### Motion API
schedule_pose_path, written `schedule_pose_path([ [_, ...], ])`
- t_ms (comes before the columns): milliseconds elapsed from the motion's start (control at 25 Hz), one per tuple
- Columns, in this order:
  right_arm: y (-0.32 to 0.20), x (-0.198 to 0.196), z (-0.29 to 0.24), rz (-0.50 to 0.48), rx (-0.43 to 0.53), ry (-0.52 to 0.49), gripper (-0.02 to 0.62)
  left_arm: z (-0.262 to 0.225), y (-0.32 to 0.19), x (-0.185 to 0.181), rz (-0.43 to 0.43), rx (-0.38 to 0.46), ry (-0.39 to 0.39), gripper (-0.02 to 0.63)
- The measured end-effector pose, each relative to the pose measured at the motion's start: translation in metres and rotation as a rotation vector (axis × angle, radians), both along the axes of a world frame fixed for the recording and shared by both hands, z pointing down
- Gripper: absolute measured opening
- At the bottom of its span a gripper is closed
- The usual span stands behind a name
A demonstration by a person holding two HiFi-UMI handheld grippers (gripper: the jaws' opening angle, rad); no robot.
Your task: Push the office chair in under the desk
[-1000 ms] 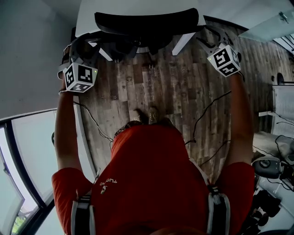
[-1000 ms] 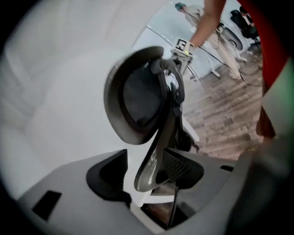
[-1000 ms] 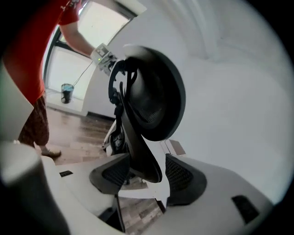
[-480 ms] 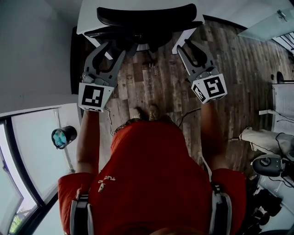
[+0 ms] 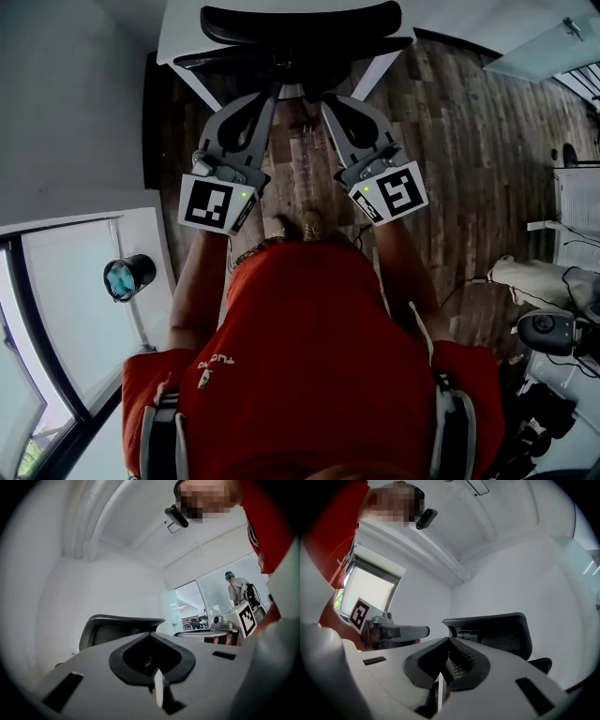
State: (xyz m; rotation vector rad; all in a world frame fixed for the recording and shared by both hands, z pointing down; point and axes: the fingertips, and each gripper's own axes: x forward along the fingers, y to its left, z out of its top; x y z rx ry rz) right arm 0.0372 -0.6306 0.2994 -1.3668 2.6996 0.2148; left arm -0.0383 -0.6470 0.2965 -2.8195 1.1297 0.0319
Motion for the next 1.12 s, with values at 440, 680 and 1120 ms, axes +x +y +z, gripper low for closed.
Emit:
schedule_pose_path([
  [440, 0.012, -0.017, -0.001, -0.012, 0.017, 0.005, 0.025, 0.004, 0.011, 0.002, 0.021, -0.028, 0.047, 0.009],
  [680, 0.015, -0.021, 0.001, -0.017, 0.020, 0.023, 0.025, -0.002, 0.012, -0.001, 0.028, -0.010, 0.082, 0.009],
  [1120, 0.015, -0.021, 0.004, -0.016, 0.006, 0.026, 0.025, -0.002, 0.012, 0.001, 0.050, -0.014, 0.091, 0.009],
])
